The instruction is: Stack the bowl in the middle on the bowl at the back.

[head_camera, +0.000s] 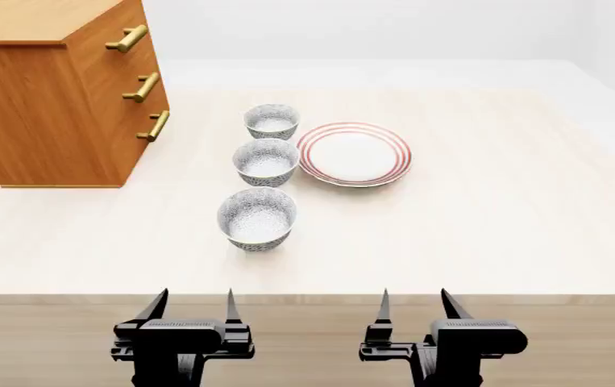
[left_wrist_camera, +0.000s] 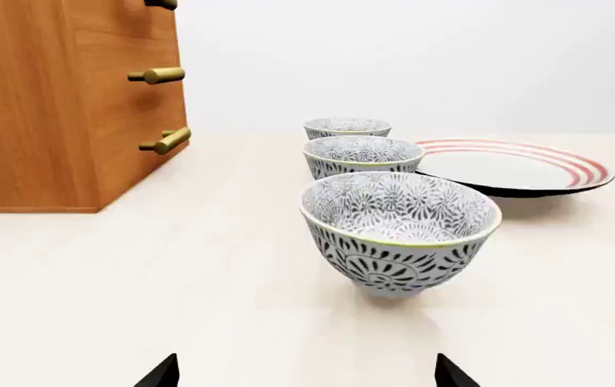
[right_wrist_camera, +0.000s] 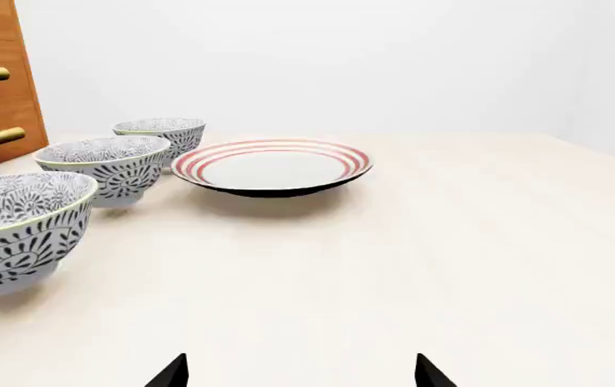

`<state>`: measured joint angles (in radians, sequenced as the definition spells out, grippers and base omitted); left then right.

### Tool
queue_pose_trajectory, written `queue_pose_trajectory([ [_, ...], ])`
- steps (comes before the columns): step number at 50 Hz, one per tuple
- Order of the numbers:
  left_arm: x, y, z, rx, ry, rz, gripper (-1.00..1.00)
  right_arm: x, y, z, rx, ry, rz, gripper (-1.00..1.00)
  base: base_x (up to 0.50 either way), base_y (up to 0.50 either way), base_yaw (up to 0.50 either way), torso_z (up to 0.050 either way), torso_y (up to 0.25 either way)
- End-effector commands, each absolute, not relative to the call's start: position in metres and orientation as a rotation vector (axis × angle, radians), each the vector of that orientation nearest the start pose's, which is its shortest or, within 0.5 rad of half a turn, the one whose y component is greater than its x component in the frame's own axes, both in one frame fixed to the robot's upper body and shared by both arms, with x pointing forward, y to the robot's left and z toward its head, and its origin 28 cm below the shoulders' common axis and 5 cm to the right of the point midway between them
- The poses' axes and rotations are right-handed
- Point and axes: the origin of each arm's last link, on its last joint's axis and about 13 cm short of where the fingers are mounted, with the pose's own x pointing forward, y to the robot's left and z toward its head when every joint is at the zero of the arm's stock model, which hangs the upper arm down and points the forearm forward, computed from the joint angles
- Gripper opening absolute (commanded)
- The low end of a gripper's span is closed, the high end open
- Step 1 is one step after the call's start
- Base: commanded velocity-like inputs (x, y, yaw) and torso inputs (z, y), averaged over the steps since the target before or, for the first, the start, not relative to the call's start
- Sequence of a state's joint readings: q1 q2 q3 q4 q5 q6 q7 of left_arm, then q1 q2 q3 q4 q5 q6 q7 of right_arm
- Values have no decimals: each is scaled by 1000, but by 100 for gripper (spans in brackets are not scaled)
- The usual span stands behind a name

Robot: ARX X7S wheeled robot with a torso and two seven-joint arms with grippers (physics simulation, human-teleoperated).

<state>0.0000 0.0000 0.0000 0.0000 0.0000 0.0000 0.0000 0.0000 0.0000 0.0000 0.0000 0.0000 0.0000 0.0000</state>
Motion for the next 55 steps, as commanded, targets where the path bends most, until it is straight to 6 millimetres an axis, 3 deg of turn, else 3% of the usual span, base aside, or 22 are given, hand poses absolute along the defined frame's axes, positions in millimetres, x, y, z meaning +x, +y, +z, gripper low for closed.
queue_pose_trajectory([
  [1, 210, 206, 13, -6, -2, 3, 100, 210, -97, 13, 1, -3, -2, 100, 0, 0, 0, 0, 0],
  [14, 214, 206, 23, -12, -51, -30, 100, 218, -95, 22, -32, -19, -3, 100, 0, 0, 0, 0, 0],
  [23, 231, 208, 65, -14, -110, -57, 100, 224, -102, 56, -53, -47, -14, 100, 0, 0, 0, 0, 0],
  [42, 279, 214, 142, -17, -152, -92, 100, 242, -129, 151, -111, -147, -21, 100, 0, 0, 0, 0, 0],
  [55, 317, 218, 183, 1, -125, -95, 100, 268, -142, 184, -154, -137, 17, 100, 0, 0, 0, 0, 0],
])
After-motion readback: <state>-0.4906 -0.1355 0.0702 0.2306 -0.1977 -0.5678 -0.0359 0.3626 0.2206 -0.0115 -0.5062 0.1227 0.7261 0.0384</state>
